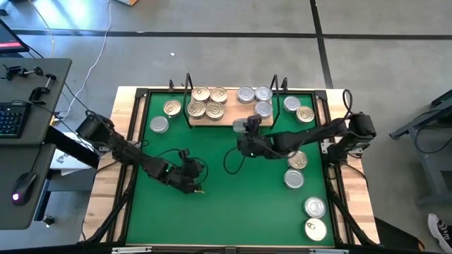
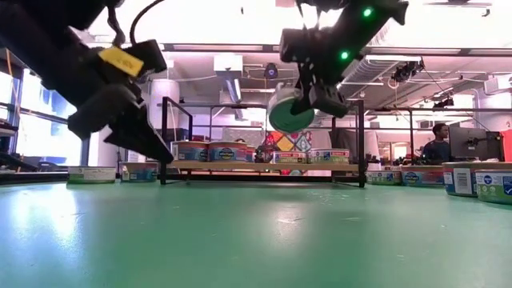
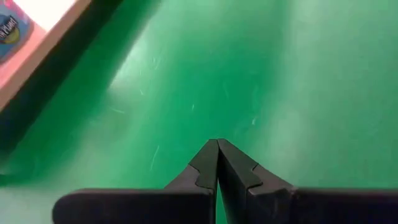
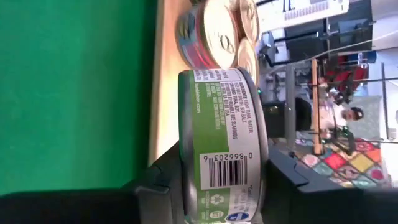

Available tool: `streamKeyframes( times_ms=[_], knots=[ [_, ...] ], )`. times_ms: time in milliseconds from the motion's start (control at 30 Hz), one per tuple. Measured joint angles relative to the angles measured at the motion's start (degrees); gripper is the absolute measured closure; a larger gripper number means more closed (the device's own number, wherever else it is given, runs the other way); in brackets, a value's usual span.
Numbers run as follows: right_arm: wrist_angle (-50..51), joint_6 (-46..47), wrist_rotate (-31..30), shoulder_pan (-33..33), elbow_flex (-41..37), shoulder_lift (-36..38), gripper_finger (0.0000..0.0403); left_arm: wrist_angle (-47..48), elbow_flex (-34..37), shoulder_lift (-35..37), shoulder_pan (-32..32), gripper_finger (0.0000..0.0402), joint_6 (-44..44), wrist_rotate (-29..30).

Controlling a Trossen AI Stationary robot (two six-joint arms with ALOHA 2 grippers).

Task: Stack canned seafood by type on shelf
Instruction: Put the green white tuna can on the shelf

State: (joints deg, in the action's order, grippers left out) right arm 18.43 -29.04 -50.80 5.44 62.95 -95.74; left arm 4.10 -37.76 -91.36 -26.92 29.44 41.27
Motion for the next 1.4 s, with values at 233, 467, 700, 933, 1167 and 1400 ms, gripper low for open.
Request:
streamKeyframes(
  times_ms=[233, 467, 700, 933, 1167, 1400],
  knots=[
    [-1.5, -3.0, 4.5, -7.0, 0.0, -2.3, 0.0278, -0.2, 0.0, 1.3, -1.0, 0.0402, 0.3, 1.7],
    [-3.3, -5.5, 5.2, -11.2, 0.0, -7.4, 0.0278, -0.8, 0.0, 1.3, -1.3, 0.0402, 0.5, 1.8],
    [-3.3, -2.6, 6.6, -13.7, 0.0, -8.0, 0.0241, -1.0, 0.0, 1.3, -1.3, 0.0402, 0.5, 1.8],
    [-3.0, -2.5, 10.8, -15.5, 0.0, -7.9, 0.0125, -1.0, 0.0, 1.3, -1.3, 0.0402, 0.5, 1.6],
    [-0.8, -0.9, 13.8, -15.4, 0.0, -4.0, 0.0115, -1.0, 0.0, 1.3, -1.3, 0.0402, 0.6, 1.3],
    [-4.2, 11.2, 36.4, -18.3, 0.0, 0.9, 0.0165, -1.2, -0.1, 1.3, -1.3, 0.0402, 1.0, 1.3]
  ],
)
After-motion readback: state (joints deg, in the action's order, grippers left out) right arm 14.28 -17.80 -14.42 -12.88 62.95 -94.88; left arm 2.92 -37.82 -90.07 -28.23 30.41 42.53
